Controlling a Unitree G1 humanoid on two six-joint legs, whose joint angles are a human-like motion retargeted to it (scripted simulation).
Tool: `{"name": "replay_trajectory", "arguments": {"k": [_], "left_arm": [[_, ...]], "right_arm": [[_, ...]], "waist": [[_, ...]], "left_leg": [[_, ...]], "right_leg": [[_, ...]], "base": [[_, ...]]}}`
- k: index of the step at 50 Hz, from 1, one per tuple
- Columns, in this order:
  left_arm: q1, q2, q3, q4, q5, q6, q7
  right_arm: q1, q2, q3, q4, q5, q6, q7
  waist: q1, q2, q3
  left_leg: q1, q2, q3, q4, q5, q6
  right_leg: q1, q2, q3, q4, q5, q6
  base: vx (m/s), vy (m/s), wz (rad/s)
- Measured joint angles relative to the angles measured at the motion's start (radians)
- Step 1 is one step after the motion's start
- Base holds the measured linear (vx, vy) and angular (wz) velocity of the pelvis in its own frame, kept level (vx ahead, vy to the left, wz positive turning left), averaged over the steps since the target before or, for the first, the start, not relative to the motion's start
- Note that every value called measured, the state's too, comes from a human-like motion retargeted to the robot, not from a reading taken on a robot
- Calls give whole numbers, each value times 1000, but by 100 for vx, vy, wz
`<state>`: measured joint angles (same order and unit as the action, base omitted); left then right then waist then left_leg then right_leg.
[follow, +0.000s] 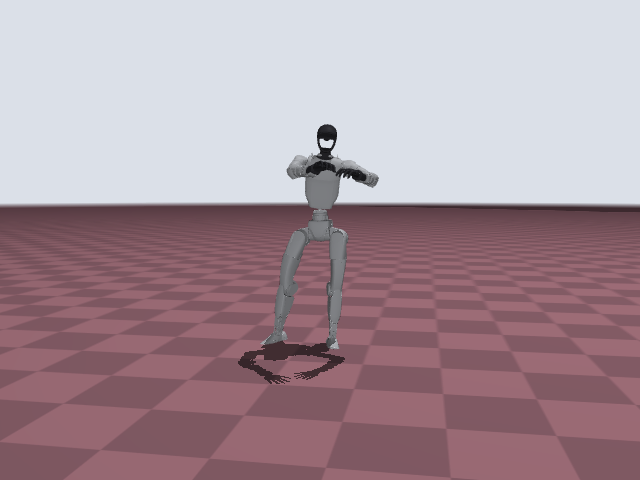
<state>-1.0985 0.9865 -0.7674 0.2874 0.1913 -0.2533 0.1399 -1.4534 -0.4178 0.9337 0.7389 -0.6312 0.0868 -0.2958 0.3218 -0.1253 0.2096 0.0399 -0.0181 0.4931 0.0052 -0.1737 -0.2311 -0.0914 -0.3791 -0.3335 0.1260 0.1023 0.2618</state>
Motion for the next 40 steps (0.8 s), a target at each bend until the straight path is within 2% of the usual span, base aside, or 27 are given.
{"name": "replay_trajectory", "arguments": {"k": [15, 40], "left_arm": [[2, 20, -9, 14, 2, 0, -5], [99, 74, 44, 12, 14, -4, -14]], "right_arm": [[-26, -63, -8, 103, 29, 14, 8], [27, -160, -47, 96, 58, -1, 11]], "waist": [[-18, 5, 3], [-99, 28, -25]], "left_leg": [[5, 9, 25, 32, -19, 9], [18, 32, 74, 27, -15, 0]], "right_leg": [[-2, 2, 24, 4, -1, 0], [-6, 39, 53, -32, 9, 0]], "base": [[0, 0, 0], [0, 0, 0]]}}
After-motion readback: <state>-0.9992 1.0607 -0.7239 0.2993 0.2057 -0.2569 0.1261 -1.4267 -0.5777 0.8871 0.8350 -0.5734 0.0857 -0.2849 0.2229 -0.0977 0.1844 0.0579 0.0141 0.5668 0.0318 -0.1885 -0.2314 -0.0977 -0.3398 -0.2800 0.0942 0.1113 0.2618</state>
